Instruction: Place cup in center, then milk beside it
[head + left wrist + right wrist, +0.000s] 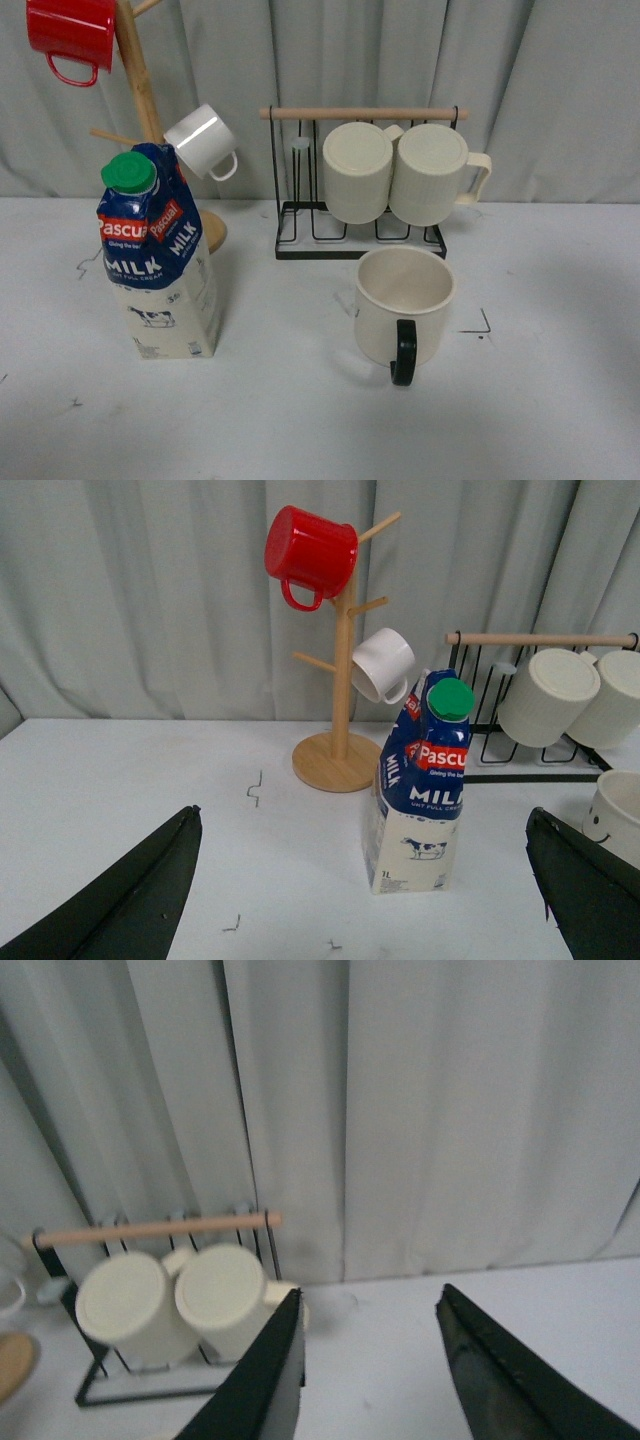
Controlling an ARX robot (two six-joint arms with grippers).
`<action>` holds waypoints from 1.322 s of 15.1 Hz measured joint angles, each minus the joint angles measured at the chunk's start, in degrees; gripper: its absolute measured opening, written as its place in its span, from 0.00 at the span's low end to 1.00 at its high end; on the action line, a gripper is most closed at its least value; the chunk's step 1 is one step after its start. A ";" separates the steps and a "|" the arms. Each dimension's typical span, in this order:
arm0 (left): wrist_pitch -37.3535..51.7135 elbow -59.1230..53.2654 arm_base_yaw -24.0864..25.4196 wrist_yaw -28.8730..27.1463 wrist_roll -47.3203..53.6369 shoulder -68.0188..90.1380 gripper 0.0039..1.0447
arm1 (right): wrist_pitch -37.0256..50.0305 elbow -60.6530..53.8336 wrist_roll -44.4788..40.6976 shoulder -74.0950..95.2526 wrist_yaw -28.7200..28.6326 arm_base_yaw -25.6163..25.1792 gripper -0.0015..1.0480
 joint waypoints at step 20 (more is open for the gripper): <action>0.00 0.00 0.00 -0.02 0.00 0.00 0.94 | -18.49 -30.80 -3.30 -48.26 -15.50 -14.53 0.02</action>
